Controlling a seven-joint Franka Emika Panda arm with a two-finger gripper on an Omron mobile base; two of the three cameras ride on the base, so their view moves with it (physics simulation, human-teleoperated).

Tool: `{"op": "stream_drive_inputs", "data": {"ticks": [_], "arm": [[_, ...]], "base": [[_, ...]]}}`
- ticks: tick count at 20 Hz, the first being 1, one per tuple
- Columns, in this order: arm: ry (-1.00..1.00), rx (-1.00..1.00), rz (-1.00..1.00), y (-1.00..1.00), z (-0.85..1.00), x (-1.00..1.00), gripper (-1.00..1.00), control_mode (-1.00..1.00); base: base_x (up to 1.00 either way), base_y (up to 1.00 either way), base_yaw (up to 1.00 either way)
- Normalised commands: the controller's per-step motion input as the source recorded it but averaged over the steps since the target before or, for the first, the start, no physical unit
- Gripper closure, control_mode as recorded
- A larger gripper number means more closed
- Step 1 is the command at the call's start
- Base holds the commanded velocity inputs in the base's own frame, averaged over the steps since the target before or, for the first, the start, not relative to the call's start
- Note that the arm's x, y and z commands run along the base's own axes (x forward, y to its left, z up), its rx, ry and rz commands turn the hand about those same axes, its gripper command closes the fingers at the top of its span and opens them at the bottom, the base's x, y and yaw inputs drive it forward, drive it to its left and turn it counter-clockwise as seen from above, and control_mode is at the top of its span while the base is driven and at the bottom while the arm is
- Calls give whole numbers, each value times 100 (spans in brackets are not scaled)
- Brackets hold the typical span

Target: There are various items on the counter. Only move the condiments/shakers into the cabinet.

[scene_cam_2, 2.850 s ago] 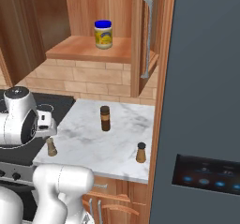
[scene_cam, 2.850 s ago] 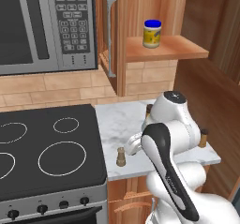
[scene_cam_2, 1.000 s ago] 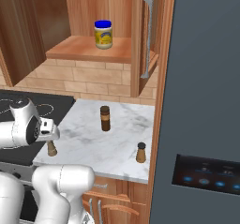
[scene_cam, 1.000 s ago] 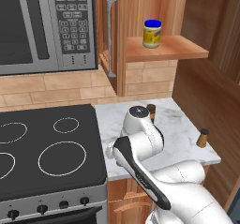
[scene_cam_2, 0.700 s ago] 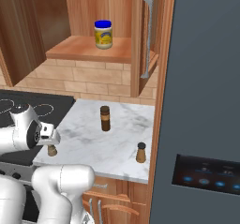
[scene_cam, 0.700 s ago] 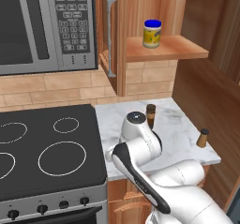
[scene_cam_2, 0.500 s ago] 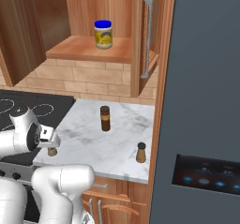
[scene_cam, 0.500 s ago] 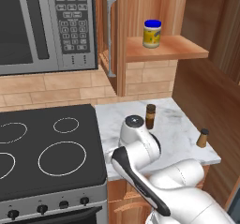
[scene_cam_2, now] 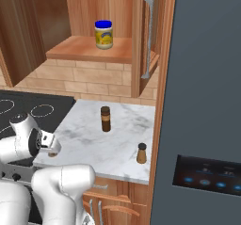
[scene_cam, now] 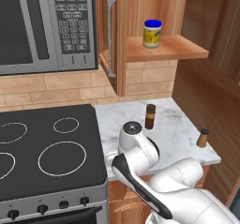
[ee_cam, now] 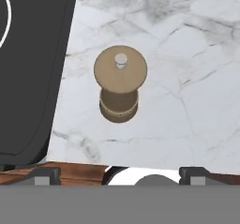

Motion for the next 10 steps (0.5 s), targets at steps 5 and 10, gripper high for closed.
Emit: {"op": "stream_drive_inputs", "data": {"ticks": [5, 10], "arm": [[0, 0, 0, 0, -10, 23, -100, -100], [0, 0, 0, 0, -3, 42, -100, -100]], "base": [[0, 0, 0], [0, 0, 0]]}}
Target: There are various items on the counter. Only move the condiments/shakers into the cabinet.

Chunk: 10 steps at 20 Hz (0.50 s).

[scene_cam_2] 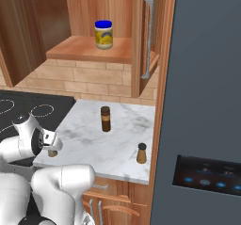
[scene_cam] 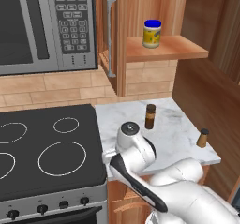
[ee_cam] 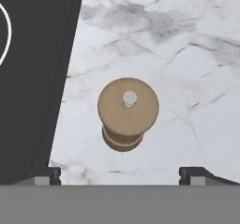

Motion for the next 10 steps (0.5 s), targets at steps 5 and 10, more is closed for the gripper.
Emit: {"op": "stream_drive_inputs", "data": {"ticks": [5, 10], "arm": [[0, 0, 0, 0, -5, 43, -100, -100], [0, 0, 0, 0, -13, 31, -100, -100]], "base": [[0, 0, 0], [0, 0, 0]]}}
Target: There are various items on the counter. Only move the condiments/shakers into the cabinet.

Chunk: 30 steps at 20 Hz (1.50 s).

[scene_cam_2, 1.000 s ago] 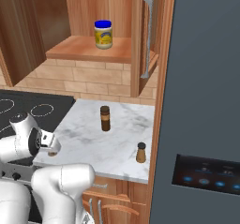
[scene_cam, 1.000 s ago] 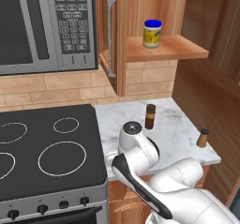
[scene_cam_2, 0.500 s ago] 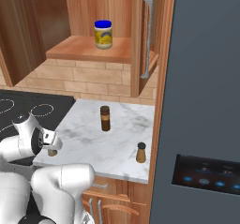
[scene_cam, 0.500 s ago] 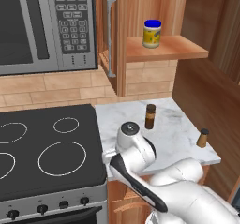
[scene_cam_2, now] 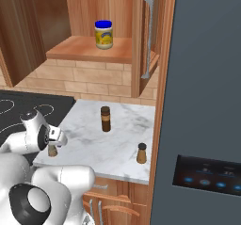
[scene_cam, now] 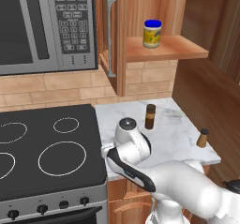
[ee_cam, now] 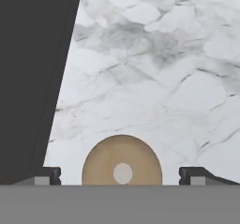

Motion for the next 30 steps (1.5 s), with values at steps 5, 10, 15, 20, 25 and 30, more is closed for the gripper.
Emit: {"op": "stream_drive_inputs", "data": {"ticks": [5, 10, 15, 20, 25, 30], "arm": [[0, 0, 0, 0, -21, 14, -100, -100], [0, 0, 0, 0, -9, 8, 100, -100], [0, 0, 0, 0, 0, 0, 100, -100], [-20, 0, 0, -7, 46, -14, 100, -100], [-42, 0, 1, -47, 88, -34, 100, -100], [-34, 2, 5, -69, 92, -2, 100, -100]], "base": [[0, 0, 0], [0, 0, 0], [0, 0, 0], [0, 0, 0], [0, 0, 0], [0, 0, 0]]}}
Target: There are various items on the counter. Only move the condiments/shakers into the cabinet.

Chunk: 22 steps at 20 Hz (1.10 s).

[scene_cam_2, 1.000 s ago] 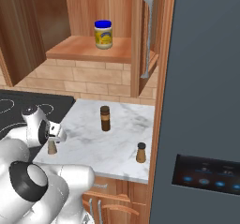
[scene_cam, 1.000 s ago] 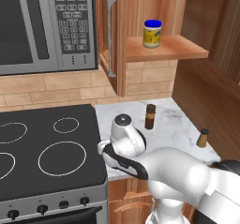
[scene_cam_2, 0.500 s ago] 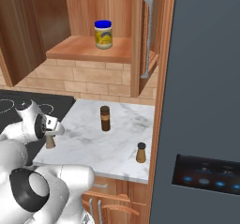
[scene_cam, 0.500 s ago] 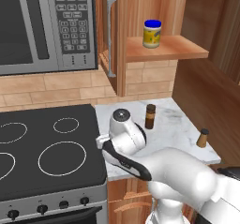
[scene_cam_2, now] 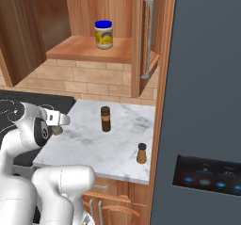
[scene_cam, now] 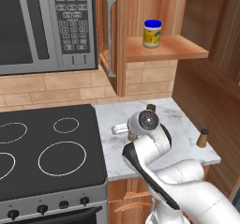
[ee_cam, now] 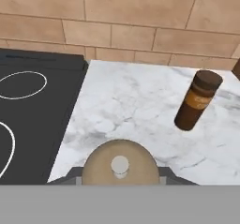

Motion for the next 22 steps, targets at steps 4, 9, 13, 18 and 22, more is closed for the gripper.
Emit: {"op": "stream_drive_inputs", "data": {"ticks": [4, 9, 13, 18, 22], "arm": [[-26, 9, 1, -44, 100, 8, 100, -100], [-15, 11, 0, -4, 100, 40, 100, -100], [0, 9, 1, 0, 100, 52, 100, -100], [0, 7, 0, 0, 100, 44, 100, -100], [0, 5, 0, 0, 100, 34, 100, -100]], "base": [[0, 0, 0], [0, 0, 0], [0, 0, 0], [0, 0, 0], [0, 0, 0]]}}
